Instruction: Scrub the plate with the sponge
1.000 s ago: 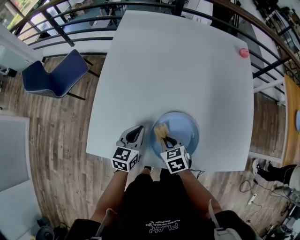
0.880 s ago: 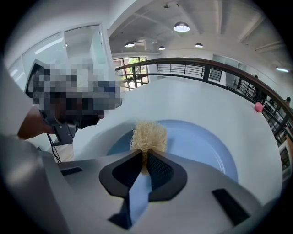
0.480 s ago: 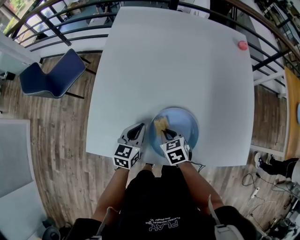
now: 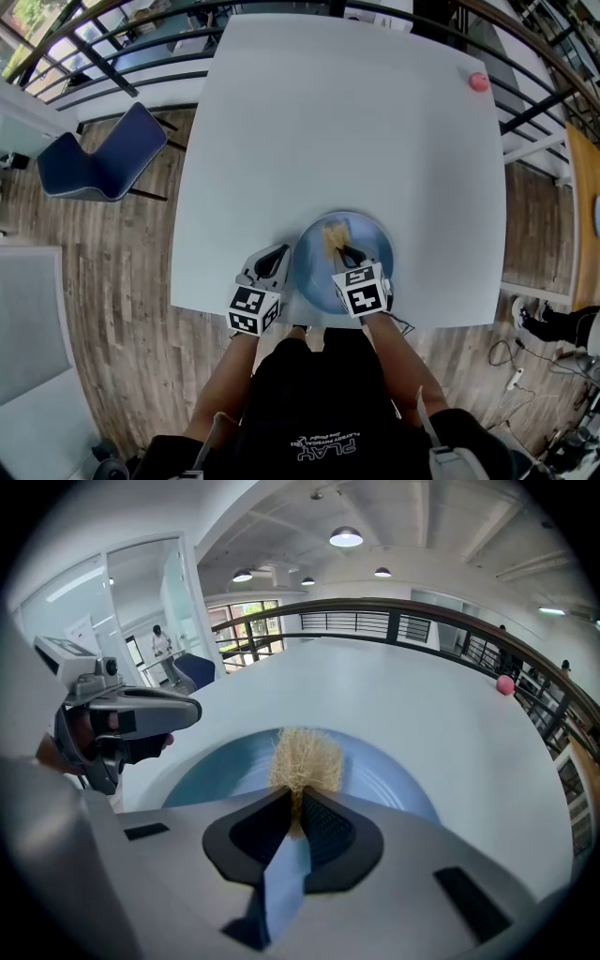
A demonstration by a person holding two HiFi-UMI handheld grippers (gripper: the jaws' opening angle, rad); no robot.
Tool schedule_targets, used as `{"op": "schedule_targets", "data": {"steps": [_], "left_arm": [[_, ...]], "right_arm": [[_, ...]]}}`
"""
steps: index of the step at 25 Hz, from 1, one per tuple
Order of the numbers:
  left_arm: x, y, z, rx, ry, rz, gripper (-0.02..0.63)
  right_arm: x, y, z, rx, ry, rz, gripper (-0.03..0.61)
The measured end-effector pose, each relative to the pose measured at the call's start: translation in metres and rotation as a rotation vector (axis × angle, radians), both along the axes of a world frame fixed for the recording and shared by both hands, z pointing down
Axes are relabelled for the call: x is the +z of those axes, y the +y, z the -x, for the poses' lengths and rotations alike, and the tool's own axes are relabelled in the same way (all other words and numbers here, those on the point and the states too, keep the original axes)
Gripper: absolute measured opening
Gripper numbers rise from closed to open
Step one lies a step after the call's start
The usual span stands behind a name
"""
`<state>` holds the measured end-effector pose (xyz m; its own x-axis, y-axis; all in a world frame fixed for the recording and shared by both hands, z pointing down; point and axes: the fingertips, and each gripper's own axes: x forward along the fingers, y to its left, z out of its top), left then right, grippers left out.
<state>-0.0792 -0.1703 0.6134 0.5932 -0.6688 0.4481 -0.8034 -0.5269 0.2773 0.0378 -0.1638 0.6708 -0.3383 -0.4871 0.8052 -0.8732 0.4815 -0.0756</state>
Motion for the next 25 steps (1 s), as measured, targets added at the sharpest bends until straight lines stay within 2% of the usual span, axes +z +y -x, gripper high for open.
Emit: {"op": "schedule_targets", "data": {"steps": [7,18,25], "left_arm": [[0.003,0.000,-0.010,0.021,-0.005,0.000,0.012],[0.002,0.001,-0.017,0.043,-0.011,-0.002,0.012],[-0.001,0.003,-0.010,0.034,-0.017,-0.006,0.012]], "right_arm": [[0.004,-0.006,-0.033,0.052,0.028,-0.013,0.044],[0.002,-0.007,-0.049,0.087,0.045,-0.035,0.044],[-0.011,0.007,-0.022,0.040,0.026,-0.048,0.044]]}}
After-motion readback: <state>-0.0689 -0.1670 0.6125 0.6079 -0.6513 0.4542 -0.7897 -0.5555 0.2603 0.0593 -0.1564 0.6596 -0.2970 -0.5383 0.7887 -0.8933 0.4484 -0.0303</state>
